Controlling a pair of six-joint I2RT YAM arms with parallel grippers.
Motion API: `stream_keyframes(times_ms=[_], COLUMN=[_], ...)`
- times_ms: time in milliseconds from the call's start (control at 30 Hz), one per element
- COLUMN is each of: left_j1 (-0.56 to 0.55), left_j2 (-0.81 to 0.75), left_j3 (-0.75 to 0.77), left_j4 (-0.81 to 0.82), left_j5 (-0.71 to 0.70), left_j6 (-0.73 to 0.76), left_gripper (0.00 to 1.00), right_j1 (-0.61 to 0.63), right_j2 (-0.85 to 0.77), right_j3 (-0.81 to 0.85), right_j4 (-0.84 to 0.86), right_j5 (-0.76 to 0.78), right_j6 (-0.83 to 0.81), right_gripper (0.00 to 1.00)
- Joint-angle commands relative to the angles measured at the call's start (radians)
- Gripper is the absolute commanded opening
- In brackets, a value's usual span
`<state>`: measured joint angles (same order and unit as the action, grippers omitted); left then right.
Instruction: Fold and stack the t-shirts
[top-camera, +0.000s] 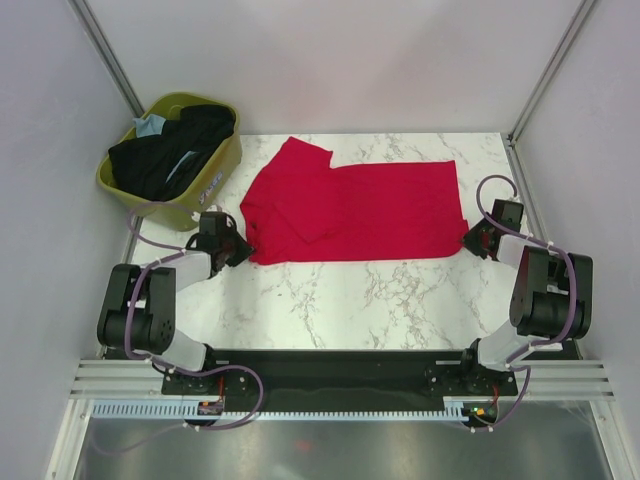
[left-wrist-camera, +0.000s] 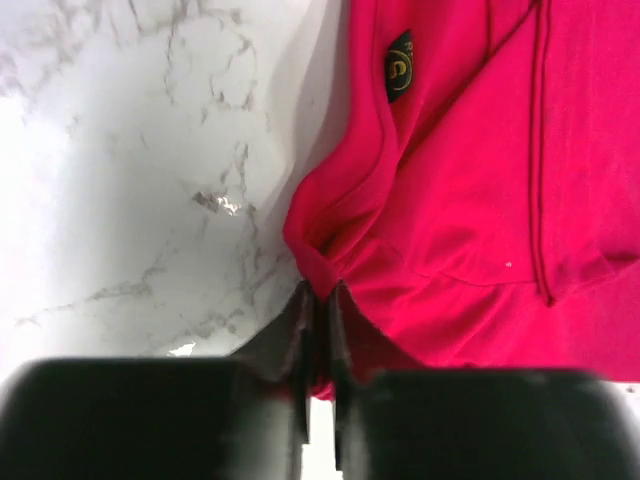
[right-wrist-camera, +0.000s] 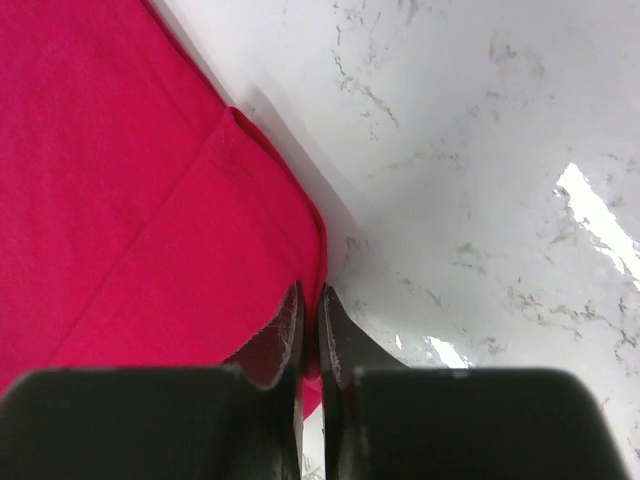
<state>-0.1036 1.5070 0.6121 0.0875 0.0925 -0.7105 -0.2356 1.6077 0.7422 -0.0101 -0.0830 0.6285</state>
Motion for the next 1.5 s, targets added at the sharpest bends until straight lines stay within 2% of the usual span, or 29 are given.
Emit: stream_keyframes(times_ms=[0, 67, 267, 400, 567, 633, 667, 700, 733, 767, 800, 833, 867, 900, 1000, 1133, 1233, 1267, 1333, 1400, 1467], left_j1=[-0.001, -0.001, 0.005, 0.005, 0.005, 0.005, 0.005, 0.005, 0.005, 0.005, 0.005, -0.014, -0.019, -0.019, -0.019, -0.024, -0.054, -0.064, -0.094, -0.110, -0.123], left_j2=[-0.004, -0.055, -0.273, -0.350, -0.421, -0.467, -0.487, -0.508, -0.551, -0.573, -0.596, -0.644, -0.665, -0.686, -0.738, -0.714, -0.673, -0.656, -0.570, -0.487, -0.322], left_j3=[-0.005, 0.024, 0.106, 0.080, -0.014, -0.040, -0.072, -0.089, -0.103, -0.118, -0.120, -0.120, -0.114, -0.104, -0.048, 0.008, 0.011, 0.017, 0.070, 0.129, 0.250], left_j4=[0.022, -0.064, -0.311, -0.367, -0.416, -0.449, -0.460, -0.469, -0.483, -0.514, -0.540, -0.552, -0.575, -0.591, -0.618, -0.603, -0.526, -0.503, -0.442, -0.388, -0.307], left_j5=[0.035, 0.020, -0.069, -0.010, 0.081, 0.122, 0.139, 0.171, 0.190, 0.205, 0.217, 0.216, 0.225, 0.224, 0.164, 0.119, 0.104, 0.102, 0.090, 0.090, 0.105], left_j6=[0.002, 0.008, 0.043, 0.023, 0.005, 0.002, -0.009, -0.017, -0.023, -0.032, -0.035, -0.046, -0.053, -0.058, -0.035, -0.004, 0.003, 0.011, 0.046, 0.084, 0.147], left_gripper=[0.02, 0.02, 0.02, 0.10, 0.11, 0.15, 0.25, 0.28, 0.33, 0.49, 0.56, 0.61, 0.66, 0.67, 0.68, 0.67, 0.65, 0.65, 0.65, 0.66, 0.66], right_j1=[0.001, -0.001, -0.050, -0.053, -0.057, -0.070, -0.080, -0.088, -0.094, -0.103, -0.108, -0.111, -0.117, -0.119, -0.120, -0.116, -0.030, 0.048, 0.113, 0.133, 0.136], right_j2=[0.021, -0.005, -0.276, -0.386, -0.449, -0.471, -0.494, -0.505, -0.520, -0.546, -0.561, -0.577, -0.613, -0.632, -0.686, -0.707, -0.718, -0.698, -0.645, -0.540, -0.464], right_j3=[-0.021, -0.030, -0.067, -0.101, -0.164, -0.196, -0.207, -0.214, -0.225, -0.228, -0.230, -0.230, -0.225, -0.221, -0.182, -0.130, -0.081, -0.061, 0.038, 0.101, 0.169], right_j4=[-0.050, -0.067, -0.180, -0.241, -0.294, -0.309, -0.314, -0.320, -0.333, -0.344, -0.355, -0.376, -0.389, -0.401, -0.427, -0.398, -0.341, -0.320, -0.333, -0.335, -0.341], right_j5=[0.003, 0.026, 0.141, 0.163, 0.189, 0.192, 0.192, 0.190, 0.183, 0.180, 0.181, 0.189, 0.196, 0.201, 0.195, 0.086, 0.069, 0.077, 0.158, 0.112, 0.057], right_j6=[-0.009, -0.007, 0.000, 0.019, 0.027, 0.023, 0.023, 0.025, 0.025, 0.023, 0.023, 0.023, 0.023, 0.025, 0.025, 0.022, 0.004, -0.028, -0.049, -0.065, -0.061], right_gripper=[0.03, 0.00, 0.00, 0.00, 0.00, 0.00, 0.00, 0.00, 0.07, 0.25, 0.68, 0.84, 0.93, 0.98, 0.98, 0.98, 0.95, 0.96, 0.97, 0.98, 0.96])
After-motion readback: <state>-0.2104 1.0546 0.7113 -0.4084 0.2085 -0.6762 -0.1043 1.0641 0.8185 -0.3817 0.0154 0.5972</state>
